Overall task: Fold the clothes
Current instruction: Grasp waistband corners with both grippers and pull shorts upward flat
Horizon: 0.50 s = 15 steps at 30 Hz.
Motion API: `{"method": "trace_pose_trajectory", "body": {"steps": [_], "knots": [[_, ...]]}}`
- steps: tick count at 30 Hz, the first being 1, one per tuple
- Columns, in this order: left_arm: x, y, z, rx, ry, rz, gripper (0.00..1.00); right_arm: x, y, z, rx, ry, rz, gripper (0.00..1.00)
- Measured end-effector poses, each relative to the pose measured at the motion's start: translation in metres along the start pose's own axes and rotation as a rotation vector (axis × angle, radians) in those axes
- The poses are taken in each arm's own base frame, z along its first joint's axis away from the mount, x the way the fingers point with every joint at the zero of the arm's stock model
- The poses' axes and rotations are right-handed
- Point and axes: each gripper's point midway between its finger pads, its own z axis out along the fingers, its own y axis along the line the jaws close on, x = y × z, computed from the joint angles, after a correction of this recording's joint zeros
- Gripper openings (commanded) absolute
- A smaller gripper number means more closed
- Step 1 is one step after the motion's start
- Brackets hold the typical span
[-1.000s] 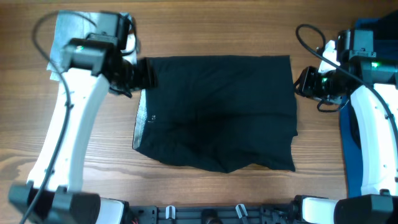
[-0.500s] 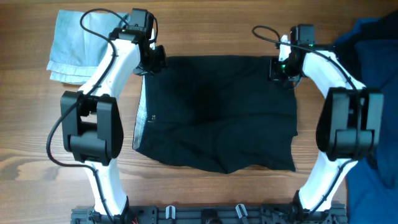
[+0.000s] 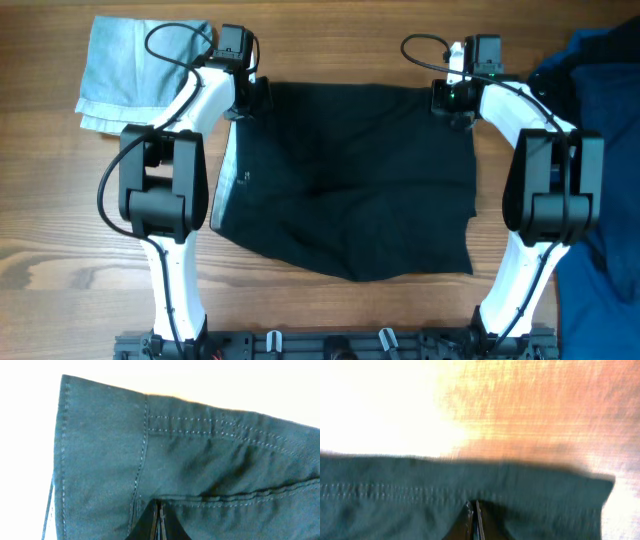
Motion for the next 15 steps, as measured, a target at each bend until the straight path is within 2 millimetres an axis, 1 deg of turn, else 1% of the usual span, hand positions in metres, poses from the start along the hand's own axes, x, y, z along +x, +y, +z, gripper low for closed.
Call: {"method": "trace_pose_trajectory", "body": {"steps": [2,3,5,9,10,11,12,13,15], "knots": [[-0.023,-0.005,0.006,0.032,-0.089,0.005,0.04,-0.016,-0.005,0.007,0.027,-0.066,-0.008,0.04],[-0.03,-0.006,0.007,0.042,-0.119,0.004,0.04,-0.024,-0.007,0.011,0.039,-0.1,-0.012,0.04],[-0.052,-0.007,0.012,0.067,-0.205,0.004,0.04,-0.041,-0.009,0.021,0.048,-0.183,-0.022,0.04],[-0.091,-0.002,0.02,0.113,-0.363,-0.005,0.04,-0.08,-0.012,0.038,0.054,-0.389,-0.04,0.05],[-0.096,-0.002,0.022,0.122,-0.385,-0.004,0.04,-0.089,-0.011,0.039,0.055,-0.44,-0.044,0.04],[-0.106,-0.004,0.025,0.14,-0.431,0.0,0.04,-0.092,-0.012,0.042,0.055,-0.467,-0.046,0.04],[-0.109,-0.003,0.025,0.145,-0.447,-0.001,0.04,-0.098,-0.013,0.042,0.062,-0.503,-0.047,0.09],[-0.115,-0.001,0.025,0.153,-0.471,-0.003,0.04,-0.102,-0.014,0.044,0.069,-0.524,-0.047,0.09],[-0.124,0.008,0.018,0.149,-0.473,-0.02,0.04,-0.115,-0.015,0.039,0.081,-0.549,-0.058,0.09]]}}
